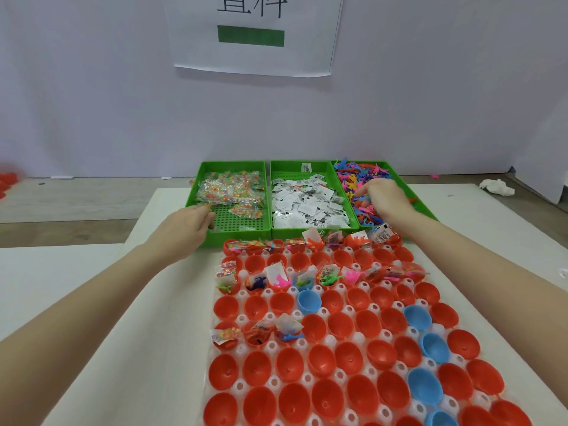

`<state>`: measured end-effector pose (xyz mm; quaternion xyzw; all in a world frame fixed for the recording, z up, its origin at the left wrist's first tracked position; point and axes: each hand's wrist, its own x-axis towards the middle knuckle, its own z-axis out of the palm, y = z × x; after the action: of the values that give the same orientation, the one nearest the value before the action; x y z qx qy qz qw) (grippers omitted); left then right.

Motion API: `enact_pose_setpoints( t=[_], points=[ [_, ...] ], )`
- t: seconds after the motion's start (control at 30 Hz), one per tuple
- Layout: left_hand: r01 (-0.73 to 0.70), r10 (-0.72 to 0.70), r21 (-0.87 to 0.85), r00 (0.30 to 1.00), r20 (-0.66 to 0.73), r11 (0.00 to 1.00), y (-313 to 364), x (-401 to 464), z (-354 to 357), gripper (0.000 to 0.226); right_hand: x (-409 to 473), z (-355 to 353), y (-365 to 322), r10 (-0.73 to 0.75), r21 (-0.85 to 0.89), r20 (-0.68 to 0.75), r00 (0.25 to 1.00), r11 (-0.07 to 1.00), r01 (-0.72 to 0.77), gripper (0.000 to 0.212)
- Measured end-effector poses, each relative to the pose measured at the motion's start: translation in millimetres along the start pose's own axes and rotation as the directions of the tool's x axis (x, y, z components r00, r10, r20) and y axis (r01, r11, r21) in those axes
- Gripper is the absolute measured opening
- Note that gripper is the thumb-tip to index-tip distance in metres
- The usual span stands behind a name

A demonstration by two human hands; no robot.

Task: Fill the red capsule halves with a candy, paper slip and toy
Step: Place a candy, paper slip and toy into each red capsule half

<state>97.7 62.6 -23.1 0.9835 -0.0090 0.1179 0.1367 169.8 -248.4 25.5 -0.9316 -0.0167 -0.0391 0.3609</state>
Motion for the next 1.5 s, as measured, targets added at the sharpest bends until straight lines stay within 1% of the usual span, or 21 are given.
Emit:
enact_pose_setpoints(
  t=[0.1,0.2,0.3,0.4,0.47,0.57,0.7,0.77,0.87,0.93,0.97,1.03,1.07,1.1,1.2,1.27,1.33,1.37,1.4,1.43,1.5],
  points=[
    [0.072,-0.075,-0.03,0.99,-0.117,0.997,6,18,3,0.028,-3,11,-5,-0.022,0.05,0.029,0.999,0.999,0.021,0.03],
    [0.091,-0.088,0.01,0.982,-0.164,0.996,10,41,6,0.022,-13,16,-5,-0.083,0.128,-0.051,0.995,0.988,0.089,0.029],
    [0.129,-0.127,0.02,0.987,-0.101,0.991,8,63,13,0.038,-23,13,-3,-0.182,0.024,-0.097,0.979,0.982,0.185,0.024],
    [0.156,-0.156,0.098,0.988,0.0,0.983,5,83,18,0.058,-26,9,0,-0.232,-0.046,-0.082,0.969,0.972,0.229,0.016],
    [0.182,-0.198,0.153,0.976,0.095,0.971,3,89,21,0.065,-26,6,2,-0.247,-0.049,-0.044,0.968,0.968,0.245,0.012],
    [0.154,-0.195,0.217,0.964,0.182,0.964,6,91,22,0.057,-22,6,5,-0.241,-0.072,0.016,0.97,0.968,0.241,0.01],
    [-0.038,-0.038,0.281,0.964,0.262,0.959,10,80,9,0.041,-9,13,-3,-0.246,-0.228,0.146,0.958,0.934,0.275,0.021],
    [-0.074,0.004,0.227,0.956,0.292,0.971,8,68,-1,0.044,-2,19,-10,-0.227,-0.352,0.233,0.946,0.887,0.3,0.026],
    [-0.032,-0.001,0.088,0.935,0.355,0.996,6,53,-17,0.047,5,26,-17,-0.133,-0.555,0.335,0.933,0.772,0.309,0.038],
    [0.003,0.0,-0.009,0.949,0.314,1.0,3,46,-27,0.04,6,27,-20,-0.046,-0.647,0.362,0.931,0.707,0.286,0.049],
    [0.01,0.005,-0.052,0.961,0.276,0.999,2,43,-31,0.034,6,27,-20,-0.003,-0.661,0.367,0.93,0.703,0.263,0.051],
    [0.021,-0.008,-0.064,0.982,0.188,0.998,1,36,-39,0.025,7,28,-19,0.035,-0.613,0.328,0.944,0.768,0.185,0.04],
    [0.039,-0.034,-0.043,0.991,0.126,0.998,1,32,-42,0.026,8,28,-18,0.039,-0.587,0.293,0.955,0.796,0.147,0.03],
    [0.069,-0.067,-0.027,0.997,0.045,0.997,3,28,-45,0.03,10,28,-18,0.048,-0.565,0.253,0.966,0.818,0.108,0.027],
    [0.168,-0.181,-0.086,0.967,-0.181,0.982,7,17,-47,0.048,10,25,-16,0.052,-0.528,0.19,0.98,0.847,0.058,0.029],
    [0.223,-0.249,-0.151,0.952,-0.18,0.963,13,12,-47,0.046,10,23,-15,0.013,-0.527,0.153,0.988,0.847,0.07,0.028],
    [0.279,-0.31,-0.261,0.947,-0.088,0.924,21,10,-47,0.037,11,21,-13,-0.072,-0.499,0.087,0.994,0.86,0.107,0.028],
    [0.327,-0.357,-0.362,0.934,-0.017,0.873,26,10,-46,0.033,11,20,-12,-0.113,-0.463,0.031,0.993,0.879,0.115,0.029],
    [0.395,-0.41,-0.491,0.908,0.082,0.776,31,10,-47,0.028,10,19,-14,-0.14,-0.407,-0.032,0.99,0.906,0.115,0.031],
    [0.454,-0.443,-0.617,0.878,0.184,0.643,37,8,-48,0.025,8,17,-17,-0.154,-0.328,-0.087,0.984,0.937,0.118,0.031],
    [0.511,-0.412,-0.774,0.839,0.354,0.375,50,1,-54,0.017,-1,14,-28,-0.132,-0.088,-0.116,0.984,0.989,0.122,0.03]
  ],
)
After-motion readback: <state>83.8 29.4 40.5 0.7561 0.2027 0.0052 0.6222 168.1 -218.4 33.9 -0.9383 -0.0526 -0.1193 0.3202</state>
